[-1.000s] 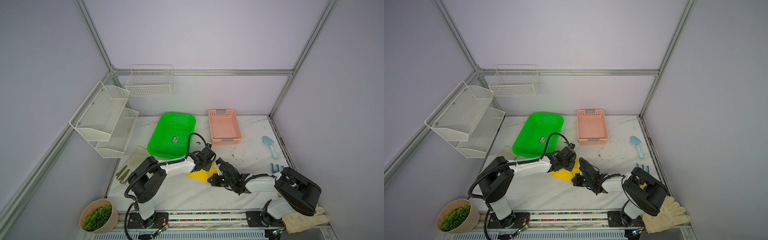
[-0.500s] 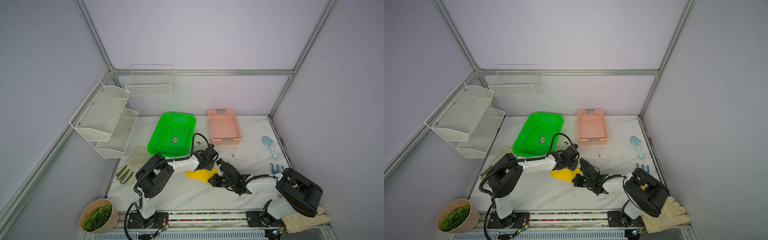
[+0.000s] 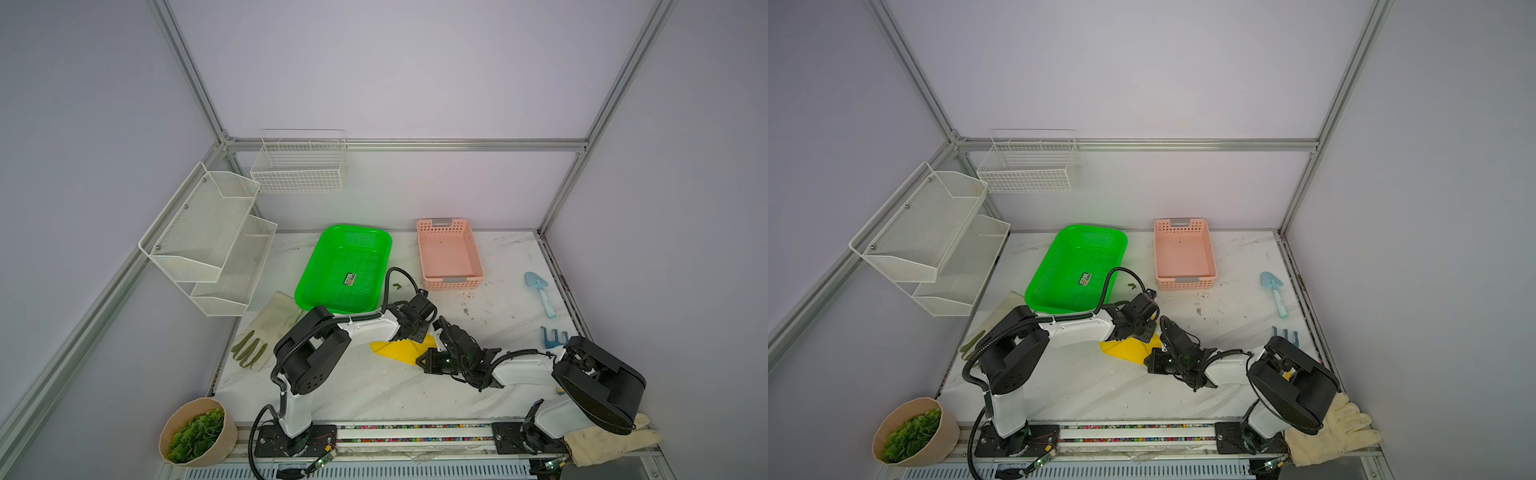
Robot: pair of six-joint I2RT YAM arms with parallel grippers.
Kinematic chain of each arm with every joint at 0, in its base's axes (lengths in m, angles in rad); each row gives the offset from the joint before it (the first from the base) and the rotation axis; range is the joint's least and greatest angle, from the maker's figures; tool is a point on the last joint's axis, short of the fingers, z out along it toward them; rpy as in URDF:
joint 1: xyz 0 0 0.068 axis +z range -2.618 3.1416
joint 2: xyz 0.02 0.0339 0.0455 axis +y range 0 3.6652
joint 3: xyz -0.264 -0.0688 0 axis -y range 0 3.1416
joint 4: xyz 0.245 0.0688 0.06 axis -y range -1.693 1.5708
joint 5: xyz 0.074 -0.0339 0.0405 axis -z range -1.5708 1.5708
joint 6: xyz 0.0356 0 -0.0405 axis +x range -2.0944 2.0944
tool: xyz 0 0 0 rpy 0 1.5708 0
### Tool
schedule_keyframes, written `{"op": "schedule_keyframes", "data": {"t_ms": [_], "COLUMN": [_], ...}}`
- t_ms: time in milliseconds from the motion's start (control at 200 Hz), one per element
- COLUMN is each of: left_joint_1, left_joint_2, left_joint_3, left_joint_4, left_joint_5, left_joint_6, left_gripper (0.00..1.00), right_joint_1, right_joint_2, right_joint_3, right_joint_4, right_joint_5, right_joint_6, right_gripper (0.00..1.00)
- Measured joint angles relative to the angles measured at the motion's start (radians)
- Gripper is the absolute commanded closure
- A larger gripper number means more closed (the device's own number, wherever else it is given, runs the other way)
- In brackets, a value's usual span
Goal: Place the utensils on the paper napkin and roll it up
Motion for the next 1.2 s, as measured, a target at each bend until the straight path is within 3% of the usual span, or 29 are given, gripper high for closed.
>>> {"op": "schedule_keyframes", "data": {"t_ms": [670,825,1055,1200], "left_joint_1": [0.003,0.003,0.022,0.082], "left_joint_2": [-0.005,-0.113,-0.336,-0.411], "left_joint_3": [0.0,0.0,-0.021,-0.156], "left_joint_4": [-0.005,-0.016,-0.011,-0.004], "left_joint_5": [-0.004,-0.006,-0.069,-0.075], "left_joint_6": [-0.029,-0.039,-0.076,-0.129], "left_gripper": [0.89,0.82,0.81,0.63], "right_joint_1": [0.0,-0.003,-0.004,-0.004], "right_joint_2": [-0.01,-0.008,-0.006,-0.004], "right_joint_3": [-0.007,-0.007,-0.006,-0.006], "right_joint_4": [-0.003,-0.002,0.0,0.002], "right_joint_5": [0.006,0.006,0.002,-0.002], "right_joint_6": [0.003,0.003,0.003,0.003], "right_gripper": [1.0,1.0,1.0,1.0]}}
